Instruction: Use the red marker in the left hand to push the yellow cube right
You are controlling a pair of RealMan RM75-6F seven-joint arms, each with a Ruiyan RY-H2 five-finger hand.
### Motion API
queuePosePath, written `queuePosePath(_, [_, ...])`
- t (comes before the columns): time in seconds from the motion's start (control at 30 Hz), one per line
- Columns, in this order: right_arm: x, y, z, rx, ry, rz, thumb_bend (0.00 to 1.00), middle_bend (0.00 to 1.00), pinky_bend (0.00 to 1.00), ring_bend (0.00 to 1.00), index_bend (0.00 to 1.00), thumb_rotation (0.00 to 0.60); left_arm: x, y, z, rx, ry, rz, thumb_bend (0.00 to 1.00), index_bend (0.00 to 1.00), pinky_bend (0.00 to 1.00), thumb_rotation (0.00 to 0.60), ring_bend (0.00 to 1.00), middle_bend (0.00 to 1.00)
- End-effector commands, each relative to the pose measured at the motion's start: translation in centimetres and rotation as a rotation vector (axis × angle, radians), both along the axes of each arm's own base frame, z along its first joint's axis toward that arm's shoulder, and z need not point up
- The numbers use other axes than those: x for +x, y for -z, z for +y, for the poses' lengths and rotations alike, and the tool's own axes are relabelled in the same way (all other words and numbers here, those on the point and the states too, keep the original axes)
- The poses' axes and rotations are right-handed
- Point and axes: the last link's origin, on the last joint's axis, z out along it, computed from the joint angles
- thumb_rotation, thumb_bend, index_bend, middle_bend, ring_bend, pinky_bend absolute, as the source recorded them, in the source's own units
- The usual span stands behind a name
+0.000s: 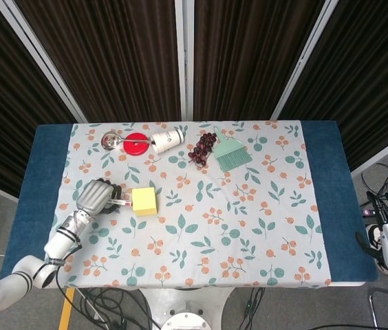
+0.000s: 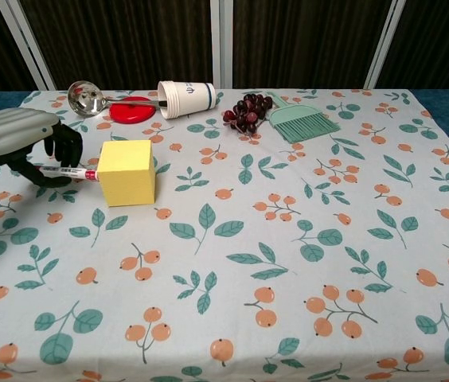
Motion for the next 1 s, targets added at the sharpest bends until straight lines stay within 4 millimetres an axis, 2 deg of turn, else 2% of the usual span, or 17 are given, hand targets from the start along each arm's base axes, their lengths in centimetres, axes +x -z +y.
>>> queuePosePath(0.03, [-0.1, 0.0, 0.1, -0.001, 0.003, 0.000, 0.20, 0.16, 0.12, 0.01, 0.03, 0.600, 0.7, 0.4, 0.3, -0.005, 0.005, -0.005, 0.47, 0.65, 0.45, 0.600, 0.50, 0.68])
queuePosePath(0.8, [-0.7, -0.3, 0.5, -0.009, 0.019, -0.002, 0.20, 0.17, 0.12, 0.01, 0.03, 0.600, 8.2, 4.2, 3.4, -0.045, 0.070, -0.018, 0.48, 0.65, 0.45, 0.600, 0.50, 0.68])
queuePosePath(0.9, [-0.7, -0.3, 0.4, -0.010, 0.020, -0.003, 0.20, 0.17, 0.12, 0.01, 0.03, 0.600, 8.5, 4.4, 3.7, -0.044, 0.063, -0.015, 0.48, 0.65, 0.45, 0.600, 0.50, 0.68])
queuePosePath(1.0, [-0.7, -0.4, 0.4, -0.011, 0.019, -0.004, 0.20, 0.17, 0.12, 0.01, 0.03, 0.600, 8.0, 4.2, 3.8, -0.037, 0.045, -0.007, 0.48, 0.65, 0.45, 0.600, 0.50, 0.68])
